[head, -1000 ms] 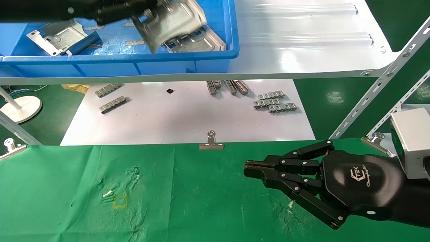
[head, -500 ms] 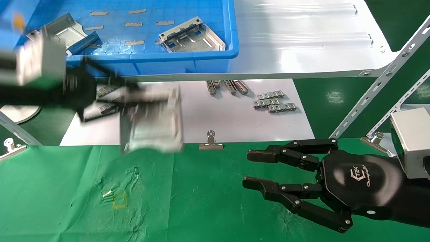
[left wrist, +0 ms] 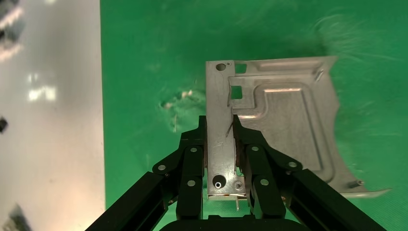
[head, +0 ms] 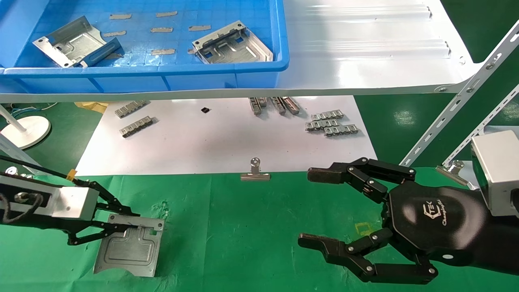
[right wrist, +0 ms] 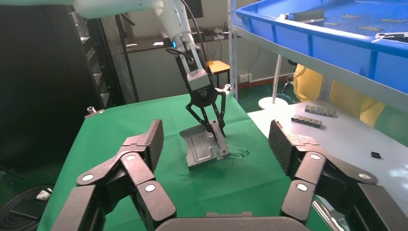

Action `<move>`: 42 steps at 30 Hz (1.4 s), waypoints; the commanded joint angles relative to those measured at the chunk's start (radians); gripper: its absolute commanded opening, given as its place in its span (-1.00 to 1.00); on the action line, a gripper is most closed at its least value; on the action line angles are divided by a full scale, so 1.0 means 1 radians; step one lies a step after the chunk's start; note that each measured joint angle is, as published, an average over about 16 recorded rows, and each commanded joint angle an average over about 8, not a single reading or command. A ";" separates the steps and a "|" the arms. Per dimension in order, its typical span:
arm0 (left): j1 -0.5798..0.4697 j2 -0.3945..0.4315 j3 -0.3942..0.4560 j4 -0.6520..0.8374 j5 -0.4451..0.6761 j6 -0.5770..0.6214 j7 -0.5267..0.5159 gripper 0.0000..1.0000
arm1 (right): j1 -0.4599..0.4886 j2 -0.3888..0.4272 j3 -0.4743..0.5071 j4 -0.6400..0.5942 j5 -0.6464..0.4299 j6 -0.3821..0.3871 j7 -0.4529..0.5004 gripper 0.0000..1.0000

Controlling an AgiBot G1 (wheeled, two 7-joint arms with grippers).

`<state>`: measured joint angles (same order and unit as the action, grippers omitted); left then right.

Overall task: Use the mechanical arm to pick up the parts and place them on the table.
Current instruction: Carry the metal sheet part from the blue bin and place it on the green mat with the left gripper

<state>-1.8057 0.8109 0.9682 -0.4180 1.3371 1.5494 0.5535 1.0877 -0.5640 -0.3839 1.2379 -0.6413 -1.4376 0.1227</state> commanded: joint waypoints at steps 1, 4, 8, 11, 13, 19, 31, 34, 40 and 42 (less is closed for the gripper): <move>0.010 0.019 0.009 0.057 0.010 -0.012 0.026 -1.00 | 0.000 0.000 0.000 0.000 0.000 0.000 0.000 1.00; 0.010 0.035 0.005 0.107 0.000 -0.005 0.065 -0.76 | 0.000 0.000 0.000 0.000 0.000 0.000 0.000 1.00; 0.009 0.053 0.003 0.156 -0.009 0.007 0.112 0.20 | 0.000 0.000 0.000 0.000 0.000 0.000 0.000 1.00; 0.008 0.066 0.004 0.187 -0.013 0.014 0.135 0.86 | 0.000 0.000 0.000 0.000 0.000 0.000 0.000 1.00; 0.007 0.074 0.006 0.206 -0.014 0.017 0.147 1.00 | 0.000 0.000 0.000 0.000 0.000 0.000 0.000 1.00; 0.000 0.089 0.009 0.257 -0.021 0.021 0.174 1.00 | 0.000 0.000 0.000 0.000 0.000 0.000 0.000 1.00; -0.016 0.063 -0.035 0.325 -0.111 0.045 0.118 1.00 | 0.000 0.000 0.000 0.000 0.000 0.000 0.000 1.00; -0.007 0.056 -0.043 0.319 -0.135 0.052 0.097 1.00 | 0.000 0.000 0.000 0.000 0.000 0.000 0.000 1.00; 0.000 0.052 -0.048 0.312 -0.148 0.055 0.089 1.00 | 0.000 0.000 0.000 0.000 0.000 0.000 0.000 1.00; 0.001 0.052 -0.049 0.309 -0.147 0.054 0.089 1.00 | 0.000 0.000 0.000 0.000 0.000 0.000 0.000 1.00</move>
<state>-1.7975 0.8601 0.9131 -0.1195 1.1853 1.6024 0.6326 1.0875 -0.5639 -0.3838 1.2377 -0.6411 -1.4373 0.1226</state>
